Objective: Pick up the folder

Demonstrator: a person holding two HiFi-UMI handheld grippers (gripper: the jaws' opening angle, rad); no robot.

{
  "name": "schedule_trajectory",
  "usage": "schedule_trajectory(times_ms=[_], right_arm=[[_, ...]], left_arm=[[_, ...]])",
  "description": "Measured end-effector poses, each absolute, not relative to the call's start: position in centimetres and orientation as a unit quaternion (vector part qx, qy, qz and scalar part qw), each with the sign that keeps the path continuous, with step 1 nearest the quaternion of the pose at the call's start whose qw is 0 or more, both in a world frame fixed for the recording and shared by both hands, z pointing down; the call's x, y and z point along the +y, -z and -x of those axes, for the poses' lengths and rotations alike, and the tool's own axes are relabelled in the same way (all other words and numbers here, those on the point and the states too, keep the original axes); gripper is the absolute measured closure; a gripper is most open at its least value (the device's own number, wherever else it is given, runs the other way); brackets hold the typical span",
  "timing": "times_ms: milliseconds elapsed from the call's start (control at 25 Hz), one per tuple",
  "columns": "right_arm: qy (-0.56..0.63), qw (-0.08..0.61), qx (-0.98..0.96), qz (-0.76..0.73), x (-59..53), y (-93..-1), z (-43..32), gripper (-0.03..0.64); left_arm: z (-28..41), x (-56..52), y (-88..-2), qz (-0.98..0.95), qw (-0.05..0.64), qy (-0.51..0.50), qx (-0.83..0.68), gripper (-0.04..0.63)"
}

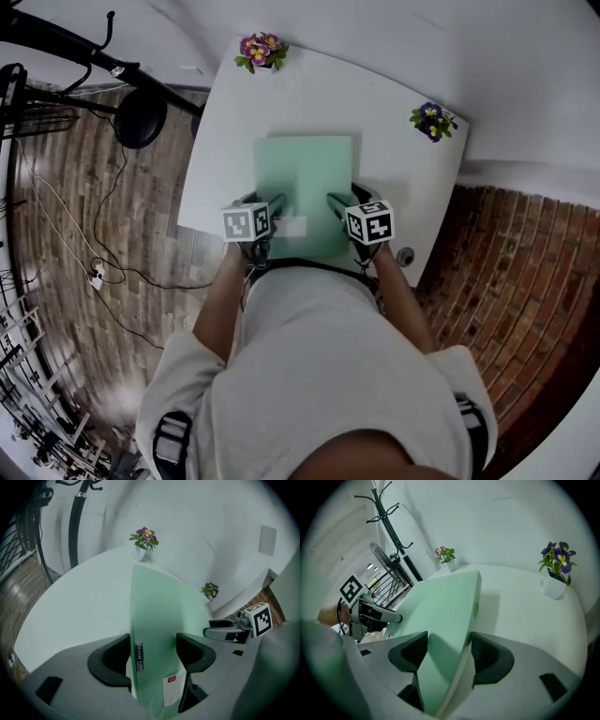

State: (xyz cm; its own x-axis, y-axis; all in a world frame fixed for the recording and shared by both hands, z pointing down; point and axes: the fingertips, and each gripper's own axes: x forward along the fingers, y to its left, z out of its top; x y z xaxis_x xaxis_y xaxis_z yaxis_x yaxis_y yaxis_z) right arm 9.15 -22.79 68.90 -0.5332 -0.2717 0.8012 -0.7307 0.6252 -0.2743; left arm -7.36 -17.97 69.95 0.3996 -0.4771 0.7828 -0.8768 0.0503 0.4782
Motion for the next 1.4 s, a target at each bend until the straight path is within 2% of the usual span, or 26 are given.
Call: schedule_trajectory(times_ms=[560,1400], right_arm=[[-0.255,0.357,-0.845,-0.306,-25.0,-65.8,-7.6,0.328],[-0.208,0.283,-0.859,-0.373,-28.1,-60.5,-9.0,0.339]], left_arm=[[8.7,-19.5,-66.8,-0.666,0.478,-0.173,-0.546,0.275],[7.7,-23.7,-61.8,-0.717,0.405,-0.161,-0.544,0.275]])
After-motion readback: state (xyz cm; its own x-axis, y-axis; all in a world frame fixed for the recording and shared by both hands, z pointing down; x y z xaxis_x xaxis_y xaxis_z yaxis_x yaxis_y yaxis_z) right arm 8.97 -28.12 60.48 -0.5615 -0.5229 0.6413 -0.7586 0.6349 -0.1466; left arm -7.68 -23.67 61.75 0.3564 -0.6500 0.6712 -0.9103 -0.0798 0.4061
